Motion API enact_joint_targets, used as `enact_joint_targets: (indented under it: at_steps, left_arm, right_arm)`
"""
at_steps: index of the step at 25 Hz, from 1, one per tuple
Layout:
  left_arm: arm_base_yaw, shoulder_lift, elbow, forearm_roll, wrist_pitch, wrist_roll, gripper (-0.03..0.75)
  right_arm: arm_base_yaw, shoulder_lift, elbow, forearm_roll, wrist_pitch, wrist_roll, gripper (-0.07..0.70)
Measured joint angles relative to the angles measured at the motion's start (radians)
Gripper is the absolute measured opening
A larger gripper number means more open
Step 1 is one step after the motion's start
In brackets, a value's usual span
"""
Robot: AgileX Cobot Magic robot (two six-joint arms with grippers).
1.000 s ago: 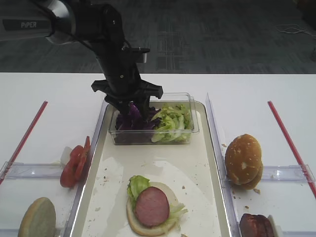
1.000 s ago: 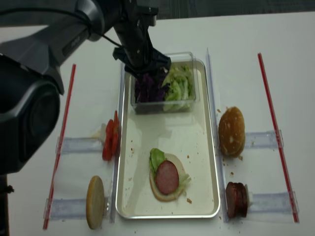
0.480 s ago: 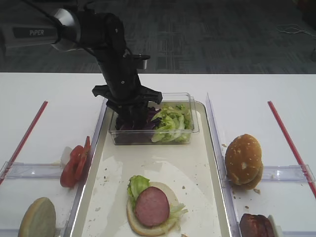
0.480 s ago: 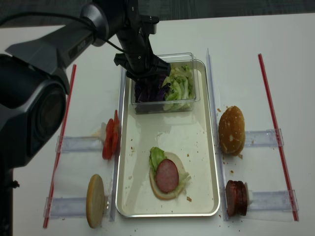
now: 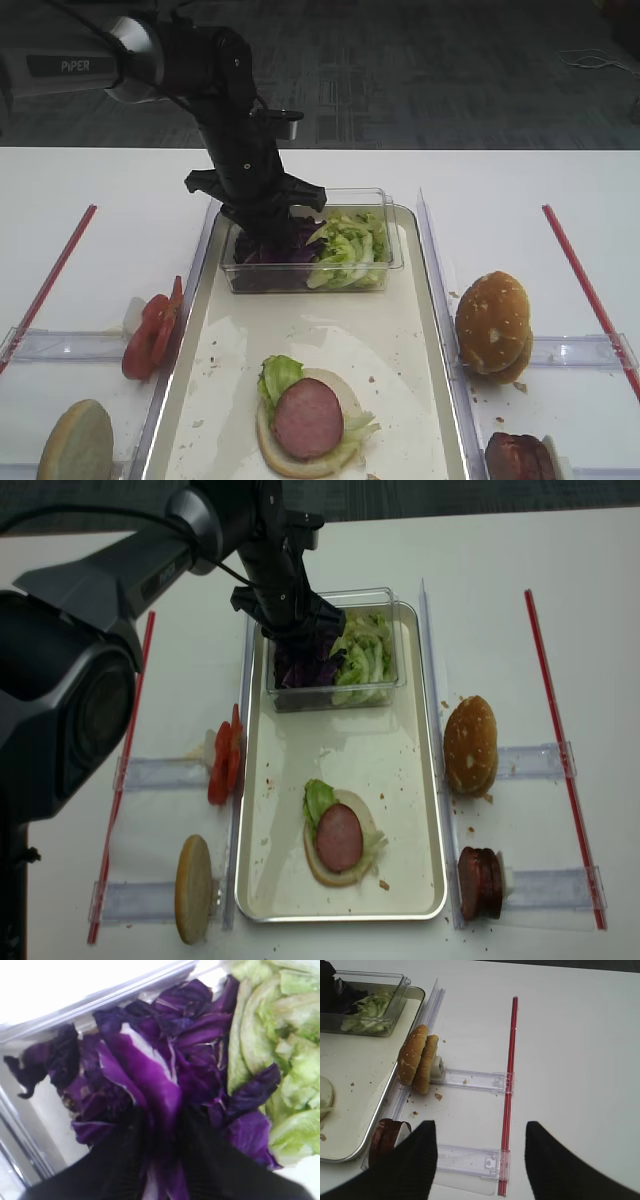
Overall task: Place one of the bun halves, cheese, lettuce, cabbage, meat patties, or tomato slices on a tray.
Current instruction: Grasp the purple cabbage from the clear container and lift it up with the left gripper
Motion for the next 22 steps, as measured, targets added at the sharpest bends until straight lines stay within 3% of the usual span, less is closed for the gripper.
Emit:
enact_joint_targets:
  at_steps: [8,17,22]
  left_arm:
    - [0.000,-0.002,-0.001,0.017,0.010,0.000,0.079]
    - [0.000,-0.002,-0.008,0.019,0.037,0.000,0.076]
    - [0.000,0.000,-0.065,0.022,0.110,0.000,0.075]
  right_arm:
    - [0.000,0.000,0.000,0.000,0.000,0.004,0.405]
    - [0.000,0.000,0.000,0.000,-0.002,0.004,0.405]
    - [0.000,0.000,0.000,0.000,-0.002,0.004,0.405]
